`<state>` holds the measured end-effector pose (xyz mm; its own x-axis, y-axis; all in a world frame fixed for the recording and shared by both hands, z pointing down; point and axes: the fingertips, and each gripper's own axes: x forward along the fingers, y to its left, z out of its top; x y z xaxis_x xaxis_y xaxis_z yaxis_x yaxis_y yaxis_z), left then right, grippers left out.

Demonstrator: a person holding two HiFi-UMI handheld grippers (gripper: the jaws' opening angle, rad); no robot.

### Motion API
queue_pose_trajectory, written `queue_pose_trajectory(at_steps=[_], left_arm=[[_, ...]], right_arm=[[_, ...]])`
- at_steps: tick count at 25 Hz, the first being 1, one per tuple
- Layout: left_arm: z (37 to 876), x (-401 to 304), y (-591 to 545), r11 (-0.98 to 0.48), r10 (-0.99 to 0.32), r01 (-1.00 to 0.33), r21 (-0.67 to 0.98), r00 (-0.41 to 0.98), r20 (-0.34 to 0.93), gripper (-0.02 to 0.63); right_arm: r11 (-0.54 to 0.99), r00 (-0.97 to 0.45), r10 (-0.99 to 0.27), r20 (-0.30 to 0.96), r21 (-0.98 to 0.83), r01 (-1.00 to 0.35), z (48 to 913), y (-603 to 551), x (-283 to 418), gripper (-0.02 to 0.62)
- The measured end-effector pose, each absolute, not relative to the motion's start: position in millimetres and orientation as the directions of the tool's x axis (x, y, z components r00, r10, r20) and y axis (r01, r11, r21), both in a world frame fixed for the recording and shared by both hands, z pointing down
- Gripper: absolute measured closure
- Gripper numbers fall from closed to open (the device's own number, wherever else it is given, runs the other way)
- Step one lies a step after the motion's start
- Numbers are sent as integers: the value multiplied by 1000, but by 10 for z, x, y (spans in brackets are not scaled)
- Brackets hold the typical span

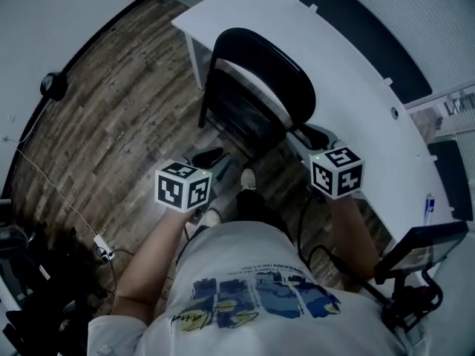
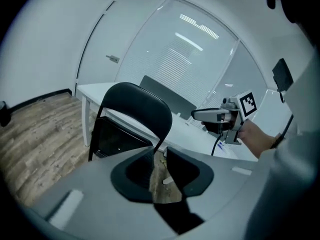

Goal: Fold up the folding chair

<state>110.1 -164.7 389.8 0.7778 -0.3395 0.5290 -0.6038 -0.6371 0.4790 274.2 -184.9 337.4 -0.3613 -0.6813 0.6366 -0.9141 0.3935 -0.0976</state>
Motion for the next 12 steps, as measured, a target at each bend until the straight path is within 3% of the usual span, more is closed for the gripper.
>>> queue_pose_trajectory(at_steps=[2, 4, 12], left_arm=[[3822, 874, -1455, -641, -371, -621, 452, 766, 526, 596], [3756, 687, -1225, -649, -376, -619, 442, 766, 521, 600], [3722, 523, -866, -677, -363, -597, 430, 780, 510, 600]], right_arm=[[403, -349, -682, 643, -68, -913, 3360, -1578, 2532, 531], [398, -338, -691, 639, -54, -916, 3307, -1287, 2337, 592], [429, -383, -670, 636, -88, -899, 3342, -852, 1983, 594]])
